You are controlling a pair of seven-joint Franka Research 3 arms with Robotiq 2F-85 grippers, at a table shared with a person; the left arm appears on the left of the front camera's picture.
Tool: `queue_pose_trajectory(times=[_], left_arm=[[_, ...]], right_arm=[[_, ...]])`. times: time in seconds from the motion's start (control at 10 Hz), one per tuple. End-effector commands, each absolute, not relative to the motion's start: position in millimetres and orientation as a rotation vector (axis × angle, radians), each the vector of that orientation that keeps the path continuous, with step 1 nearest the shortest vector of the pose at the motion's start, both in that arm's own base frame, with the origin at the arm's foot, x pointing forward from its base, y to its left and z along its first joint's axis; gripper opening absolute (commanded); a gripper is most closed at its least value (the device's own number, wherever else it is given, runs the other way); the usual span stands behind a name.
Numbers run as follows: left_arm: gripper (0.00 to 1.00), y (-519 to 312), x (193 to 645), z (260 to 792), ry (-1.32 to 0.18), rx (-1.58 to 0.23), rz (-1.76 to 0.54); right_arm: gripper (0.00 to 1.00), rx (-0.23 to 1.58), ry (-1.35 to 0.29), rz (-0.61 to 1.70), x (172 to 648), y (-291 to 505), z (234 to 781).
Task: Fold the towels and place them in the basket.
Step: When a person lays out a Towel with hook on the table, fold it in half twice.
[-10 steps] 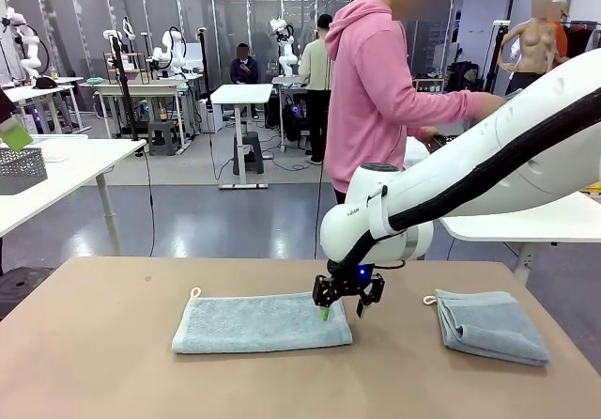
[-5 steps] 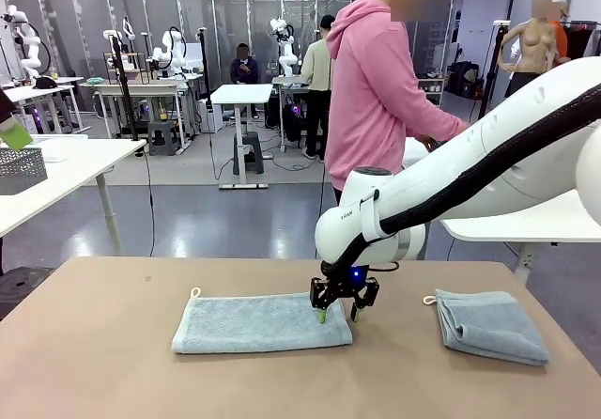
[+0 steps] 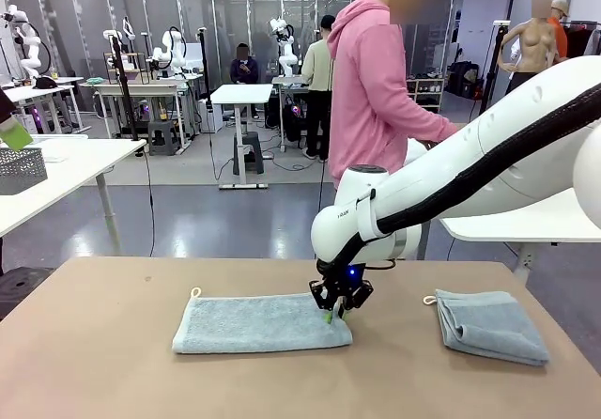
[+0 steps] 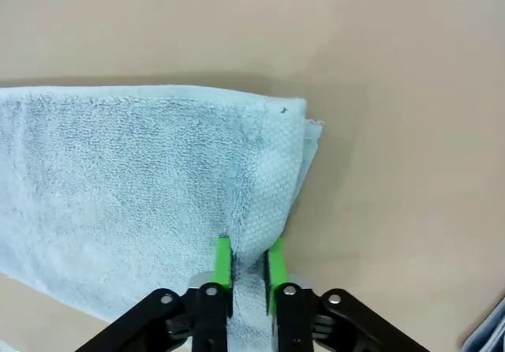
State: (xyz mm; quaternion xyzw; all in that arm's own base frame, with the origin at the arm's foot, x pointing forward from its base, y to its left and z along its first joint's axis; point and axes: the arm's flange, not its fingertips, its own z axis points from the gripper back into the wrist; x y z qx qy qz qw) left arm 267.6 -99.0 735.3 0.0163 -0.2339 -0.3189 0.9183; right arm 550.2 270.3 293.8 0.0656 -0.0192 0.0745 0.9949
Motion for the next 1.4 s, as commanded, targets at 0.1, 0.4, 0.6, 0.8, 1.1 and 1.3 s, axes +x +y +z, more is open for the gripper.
queue_pose_trajectory(times=[0.1, 0.4, 0.6, 0.8, 1.1, 1.3], left_arm=[[1.0, -98, 267, 734, -0.49, 0.033, -0.664], [1.0, -98, 267, 734, -0.49, 0.033, -0.664], [1.0, -98, 267, 734, -0.49, 0.033, -0.664], [1.0, -98, 267, 734, -0.49, 0.033, -0.664], [1.0, -98, 267, 734, -0.49, 0.033, -0.664], [1.0, -98, 267, 734, -0.49, 0.033, -0.664]], right_arm=[[0.0, 0.071, -0.025, 0.112, 548, 278, 289], [0.0, 0.037, -0.051, 0.122, 538, 281, 307], [0.0, 0.007, -0.054, 0.149, 532, 265, 321], [0.0, -0.059, -0.071, 0.157, 524, 244, 342], [0.0, -0.153, -0.11, 0.163, 505, 238, 386], [0.0, -0.205, -0.104, 0.168, 499, 253, 408]])
